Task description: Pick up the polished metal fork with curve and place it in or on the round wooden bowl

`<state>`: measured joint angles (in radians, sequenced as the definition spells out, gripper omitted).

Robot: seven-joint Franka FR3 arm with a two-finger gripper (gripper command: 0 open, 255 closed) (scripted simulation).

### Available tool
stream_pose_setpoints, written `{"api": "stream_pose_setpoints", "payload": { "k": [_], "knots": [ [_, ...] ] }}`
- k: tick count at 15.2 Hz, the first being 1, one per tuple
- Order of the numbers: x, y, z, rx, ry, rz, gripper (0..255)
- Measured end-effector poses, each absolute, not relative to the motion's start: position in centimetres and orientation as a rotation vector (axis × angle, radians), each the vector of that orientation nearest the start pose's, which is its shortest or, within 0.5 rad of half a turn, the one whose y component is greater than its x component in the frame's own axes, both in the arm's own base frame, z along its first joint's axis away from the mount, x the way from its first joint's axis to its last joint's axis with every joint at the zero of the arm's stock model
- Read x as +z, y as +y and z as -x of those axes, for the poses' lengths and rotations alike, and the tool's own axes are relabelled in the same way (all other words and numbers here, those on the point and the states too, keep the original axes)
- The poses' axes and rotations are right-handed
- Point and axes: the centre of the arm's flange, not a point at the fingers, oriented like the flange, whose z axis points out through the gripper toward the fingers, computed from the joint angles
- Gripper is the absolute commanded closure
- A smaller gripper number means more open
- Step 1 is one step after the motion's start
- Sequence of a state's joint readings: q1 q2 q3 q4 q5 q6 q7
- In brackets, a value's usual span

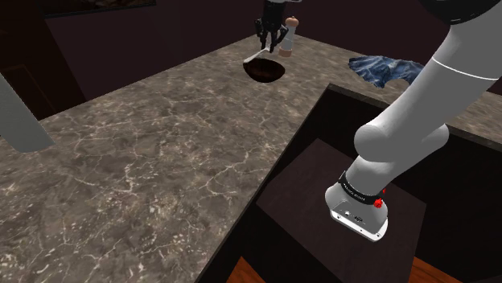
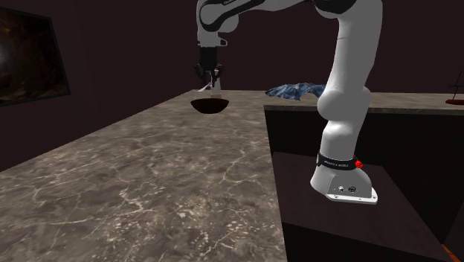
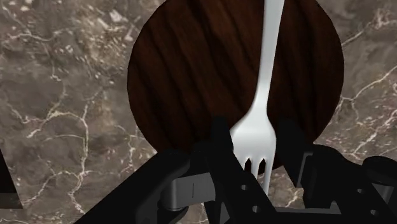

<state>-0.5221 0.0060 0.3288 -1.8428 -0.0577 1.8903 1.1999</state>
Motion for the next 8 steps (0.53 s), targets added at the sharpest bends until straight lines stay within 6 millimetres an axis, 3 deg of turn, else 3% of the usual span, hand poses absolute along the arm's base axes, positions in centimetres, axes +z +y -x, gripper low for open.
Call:
{"api": "stream_pose_setpoints", "payload": {
  "k": [3,8],
  "knots": [
    [50.8,-12.5,-56.0,-0.098,2.011,2.447,255],
    [48.3,-12.7,-56.1,-0.098,2.010,2.448,255]
  ]
}}
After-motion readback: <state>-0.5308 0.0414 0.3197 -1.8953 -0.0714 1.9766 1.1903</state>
